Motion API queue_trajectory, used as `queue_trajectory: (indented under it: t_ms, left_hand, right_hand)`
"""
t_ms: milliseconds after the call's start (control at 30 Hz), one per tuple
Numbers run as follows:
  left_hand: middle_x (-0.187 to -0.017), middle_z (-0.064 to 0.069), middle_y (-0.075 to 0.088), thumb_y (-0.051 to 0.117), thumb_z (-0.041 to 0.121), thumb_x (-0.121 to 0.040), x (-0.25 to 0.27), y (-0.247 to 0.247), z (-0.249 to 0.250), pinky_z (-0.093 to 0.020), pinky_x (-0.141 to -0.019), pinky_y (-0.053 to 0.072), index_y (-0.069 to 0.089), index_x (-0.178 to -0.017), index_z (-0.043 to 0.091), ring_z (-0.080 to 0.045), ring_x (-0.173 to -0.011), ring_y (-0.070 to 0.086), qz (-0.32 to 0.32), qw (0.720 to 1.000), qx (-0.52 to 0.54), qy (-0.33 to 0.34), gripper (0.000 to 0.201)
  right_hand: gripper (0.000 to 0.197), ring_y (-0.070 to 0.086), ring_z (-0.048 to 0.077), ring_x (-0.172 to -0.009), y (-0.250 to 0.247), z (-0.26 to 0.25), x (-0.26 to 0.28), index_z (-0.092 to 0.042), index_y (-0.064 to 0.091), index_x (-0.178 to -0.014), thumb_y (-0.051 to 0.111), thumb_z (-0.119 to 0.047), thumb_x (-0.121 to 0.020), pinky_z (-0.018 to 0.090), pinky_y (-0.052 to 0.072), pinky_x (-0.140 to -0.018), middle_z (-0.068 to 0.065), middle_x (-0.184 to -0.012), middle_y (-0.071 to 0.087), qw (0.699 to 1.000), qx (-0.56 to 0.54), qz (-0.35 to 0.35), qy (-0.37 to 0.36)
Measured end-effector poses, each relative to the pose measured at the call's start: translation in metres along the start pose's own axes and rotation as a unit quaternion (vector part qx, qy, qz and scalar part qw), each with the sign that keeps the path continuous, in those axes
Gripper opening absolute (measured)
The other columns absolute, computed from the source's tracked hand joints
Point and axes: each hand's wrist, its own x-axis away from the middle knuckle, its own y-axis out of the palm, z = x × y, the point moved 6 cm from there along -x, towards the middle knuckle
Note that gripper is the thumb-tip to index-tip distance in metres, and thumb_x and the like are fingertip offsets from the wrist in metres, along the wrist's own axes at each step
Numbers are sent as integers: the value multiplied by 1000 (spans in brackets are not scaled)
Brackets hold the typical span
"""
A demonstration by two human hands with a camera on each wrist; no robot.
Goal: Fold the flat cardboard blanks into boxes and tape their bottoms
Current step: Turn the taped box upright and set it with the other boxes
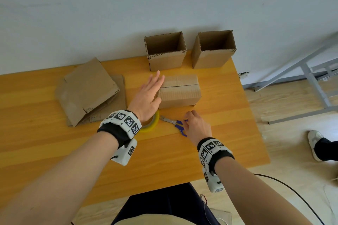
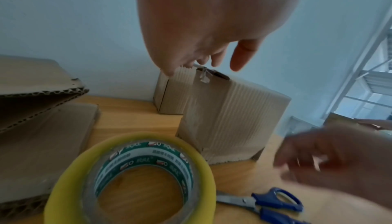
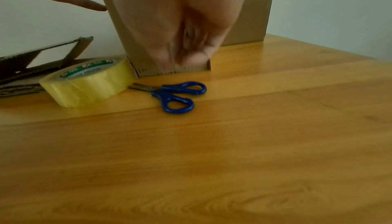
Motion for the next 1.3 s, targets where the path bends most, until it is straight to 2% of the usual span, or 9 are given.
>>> queue_trajectory:
  t_ms: [67,167,233,367,467,633,867,1000,1300]
  left_hand:
    - [-157,9,-12,29,21,-101,5,-1,2,-31,-118,-3,-1,-150,25,-6,-143,-13,34,998,-60,10,58]
    - [-155,7,-18,19,32,-102,12,3,11,-26,-115,-5,-7,-149,22,-8,-143,-15,55,989,-134,22,54]
    - [-154,5,-19,16,34,-102,11,10,20,-27,-115,-5,-9,-148,21,-10,-143,-16,51,984,-171,23,54]
    - [-154,1,-21,11,37,-102,4,21,29,-28,-116,-6,-9,-149,16,-13,-144,-16,40,978,-206,-4,56]
    - [-157,-2,-16,8,39,-101,1,26,29,-30,-115,-7,-9,-149,14,-15,-144,-15,23,970,-242,-15,57]
    - [-157,-4,-17,9,43,-100,0,29,28,-30,-118,-2,-10,-149,12,-15,-144,-16,2,973,-230,-22,60]
    - [-153,-3,-29,20,43,-100,1,31,25,-25,-113,8,-16,-147,10,-14,-142,-20,7,989,-130,-69,68]
    - [-151,-1,-35,27,35,-101,0,34,25,-18,-108,5,-20,-146,9,-13,-144,-11,33,991,50,-118,70]
    - [-159,1,3,25,33,-103,0,37,11,-20,-110,7,-6,-150,15,-13,-145,6,62,908,342,-233,59]
  right_hand:
    - [18,58,27,-75,-27,-15,2,-5,61,-94,48,-17,-93,30,40,-50,7,-91,58,986,15,142,-90]
    - [28,59,25,-90,-60,-34,0,-5,63,-106,42,-18,-93,34,45,-73,8,-106,63,954,50,255,-146]
    - [40,54,23,-116,-70,-41,-12,-7,57,-125,35,-24,-96,38,43,-94,8,-129,57,962,53,226,-143]
    - [57,25,21,-143,-65,-43,-32,-11,34,-146,15,-36,-99,40,13,-118,5,-153,32,980,106,108,-128]
    - [66,9,16,-147,-56,-39,-36,-15,19,-151,-1,-43,-94,37,-4,-117,1,-158,18,981,135,55,-126]
    - [68,-1,12,-147,-51,-30,-39,-18,7,-152,-5,-48,-92,33,-6,-117,-3,-160,5,985,117,29,-126]
    - [59,-9,9,-143,-54,-7,-39,-11,3,-151,20,-40,-102,32,11,-120,2,-160,-1,995,-19,42,-93]
    - [65,13,14,-145,-60,-5,-38,-14,-3,-152,34,-33,-102,26,29,-109,-2,-159,-11,988,-150,23,-21]
    - [66,40,23,-134,-59,10,-46,-17,16,-152,47,-37,-97,35,35,-109,4,-147,40,935,-334,-4,119]
